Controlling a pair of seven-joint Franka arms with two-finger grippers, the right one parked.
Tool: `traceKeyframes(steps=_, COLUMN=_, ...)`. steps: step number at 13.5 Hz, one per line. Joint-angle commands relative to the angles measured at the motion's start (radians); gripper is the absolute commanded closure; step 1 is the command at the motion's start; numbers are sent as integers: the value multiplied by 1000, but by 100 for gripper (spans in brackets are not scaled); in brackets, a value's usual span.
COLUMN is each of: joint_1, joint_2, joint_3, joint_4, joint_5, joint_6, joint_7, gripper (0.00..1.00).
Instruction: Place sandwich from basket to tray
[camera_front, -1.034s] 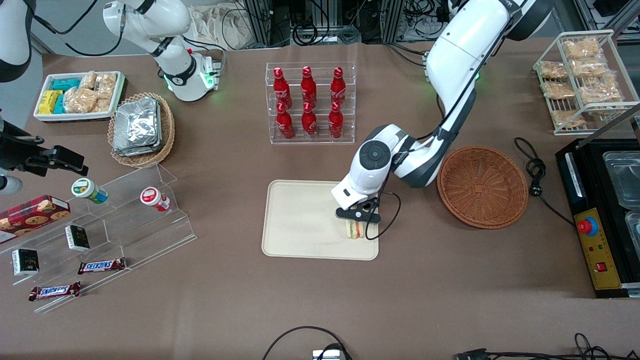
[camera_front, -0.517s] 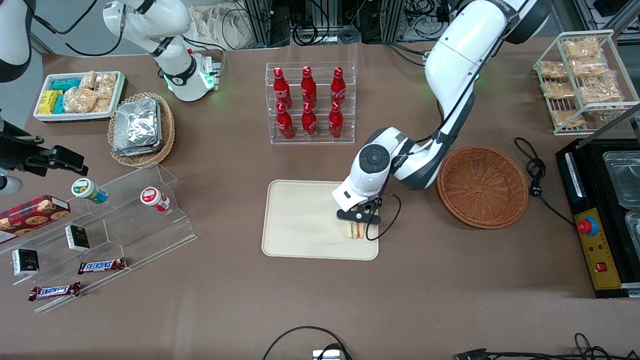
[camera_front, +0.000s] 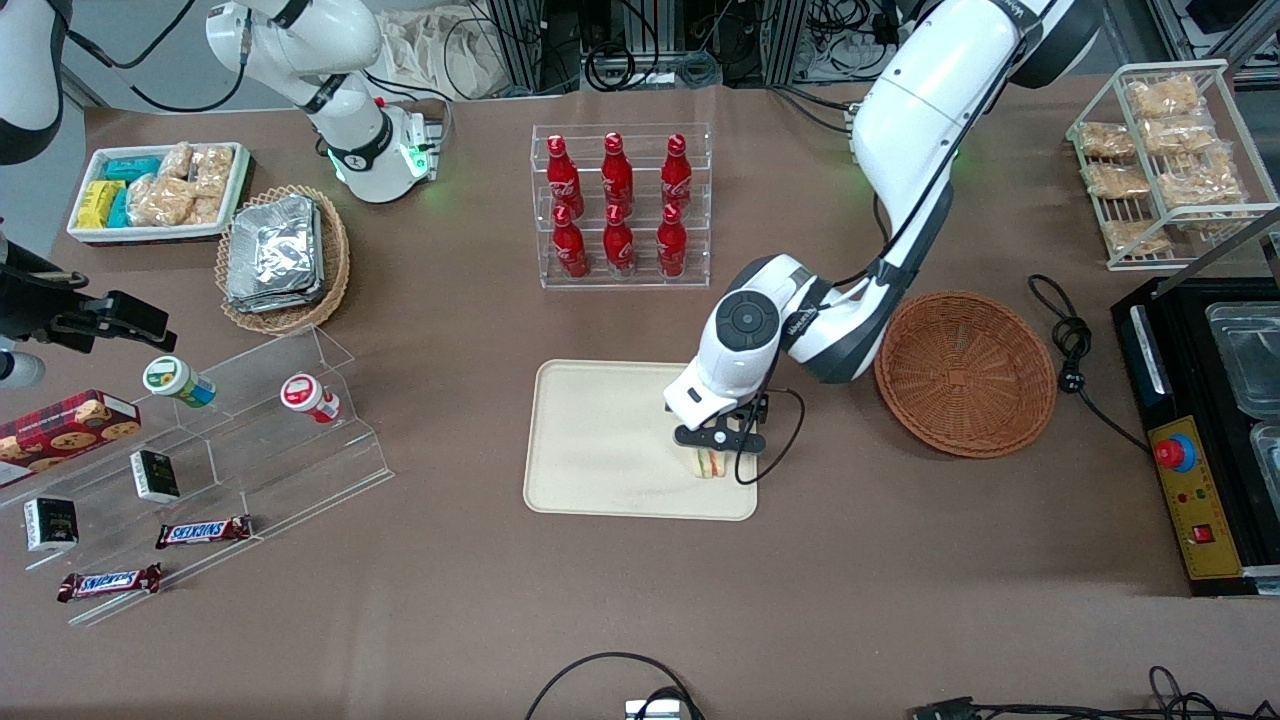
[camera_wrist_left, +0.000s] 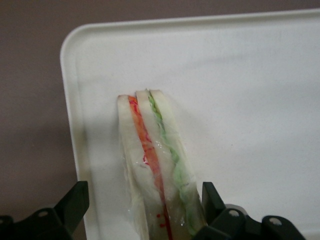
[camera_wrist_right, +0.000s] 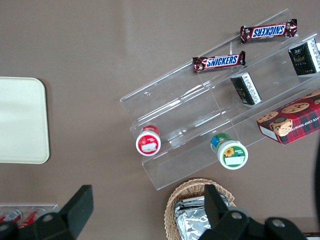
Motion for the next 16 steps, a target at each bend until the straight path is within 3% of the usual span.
traceKeyframes(steps=1, joint_1=-3, joint_2=-2, joint_3=9, joint_4=97, joint_5=15, joint_6=-103, joint_7=-64, gripper=0)
traceKeyframes(steps=5, joint_1=-1, joint_2=-46, joint_3=58, joint_4=123, joint_5=15, joint_6=-138, joint_7=-127, gripper=0)
traceKeyframes(steps=7, joint_1=0, joint_2=-77, joint_3=79, joint_4=155, joint_5=15, joint_6=-281, joint_7=-124, gripper=0)
traceKeyframes(steps=16, joint_1=144, joint_2=-247, joint_3=79, joint_4=132, joint_5=12, joint_6=-530, joint_7=-30, gripper=0)
